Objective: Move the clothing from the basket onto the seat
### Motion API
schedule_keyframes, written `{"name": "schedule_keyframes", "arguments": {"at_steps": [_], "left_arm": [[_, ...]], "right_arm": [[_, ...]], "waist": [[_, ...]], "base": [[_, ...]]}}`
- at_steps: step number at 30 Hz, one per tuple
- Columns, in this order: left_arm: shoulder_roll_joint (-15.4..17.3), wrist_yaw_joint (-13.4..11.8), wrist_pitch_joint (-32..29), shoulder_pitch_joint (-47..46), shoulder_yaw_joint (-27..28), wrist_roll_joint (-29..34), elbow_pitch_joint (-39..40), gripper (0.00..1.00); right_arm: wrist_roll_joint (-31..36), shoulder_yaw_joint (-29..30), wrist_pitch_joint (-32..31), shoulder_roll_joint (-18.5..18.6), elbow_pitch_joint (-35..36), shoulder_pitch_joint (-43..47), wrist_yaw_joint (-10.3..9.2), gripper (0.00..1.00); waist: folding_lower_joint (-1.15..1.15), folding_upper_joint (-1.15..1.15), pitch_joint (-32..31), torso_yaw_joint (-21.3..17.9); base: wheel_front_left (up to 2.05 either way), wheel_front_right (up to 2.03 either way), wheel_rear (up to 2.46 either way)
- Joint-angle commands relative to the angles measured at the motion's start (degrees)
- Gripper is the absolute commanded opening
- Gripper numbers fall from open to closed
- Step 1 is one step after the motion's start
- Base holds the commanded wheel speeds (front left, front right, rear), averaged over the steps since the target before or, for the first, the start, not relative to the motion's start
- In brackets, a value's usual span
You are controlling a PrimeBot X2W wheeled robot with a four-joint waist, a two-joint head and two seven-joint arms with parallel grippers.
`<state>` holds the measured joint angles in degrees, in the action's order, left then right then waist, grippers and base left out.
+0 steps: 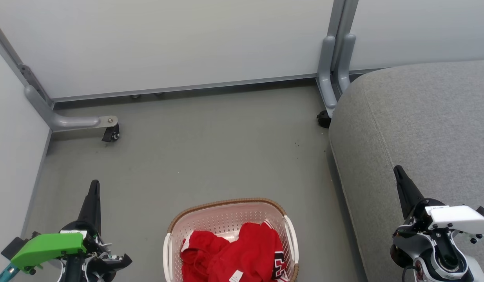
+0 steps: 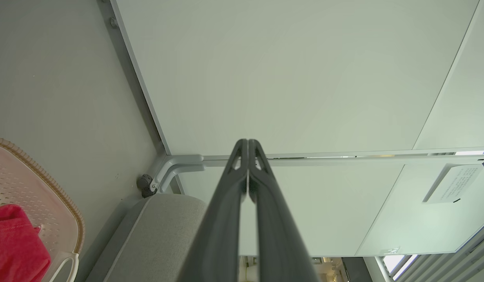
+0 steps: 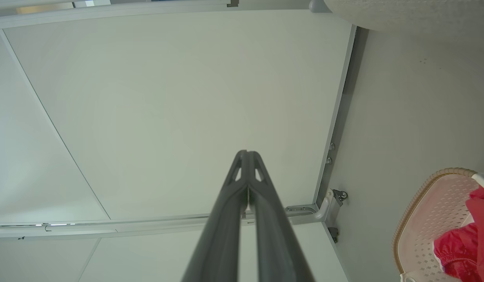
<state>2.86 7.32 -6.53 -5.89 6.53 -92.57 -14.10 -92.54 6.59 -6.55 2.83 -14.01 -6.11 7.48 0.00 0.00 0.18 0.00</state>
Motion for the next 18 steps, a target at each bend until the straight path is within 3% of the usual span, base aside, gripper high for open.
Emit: {"name": "schedule_keyframes", "arguments": {"at_steps": [1,12,13,18], "left_arm": [[0.08,0.35,-0.11,-0.85,0.02,0.32,0.0,0.0],[0.08,0.35,-0.11,-0.85,0.01,0.32,0.01,0.0],[0.0,0.0,0.01,0.0,-0.01,0.0,0.01,1.0],[-0.53,-0.25,0.05,2.05,-0.21,0.0,-2.75,1.0]], "right_arm": [[0.28,-0.03,-0.08,0.07,-0.07,-0.32,0.02,0.0],[0.28,-0.03,-0.08,0.07,-0.07,-0.32,0.02,0.0],[0.01,-0.01,0.01,0.0,0.01,0.0,0.0,1.0],[-0.02,-0.13,0.01,-0.67,-2.67,2.28,-0.02,1.0]], "waist": [[0.0,0.0,0.0,0.0],[0.0,0.0,0.0,0.0],[0.0,0.0,0.0,0.0],[0.0,0.0,0.0,0.0]], "base": [[0.0,0.0,0.0],[0.0,0.0,0.0],[0.0,0.0,0.0],[0.0,0.0,0.0]]}}
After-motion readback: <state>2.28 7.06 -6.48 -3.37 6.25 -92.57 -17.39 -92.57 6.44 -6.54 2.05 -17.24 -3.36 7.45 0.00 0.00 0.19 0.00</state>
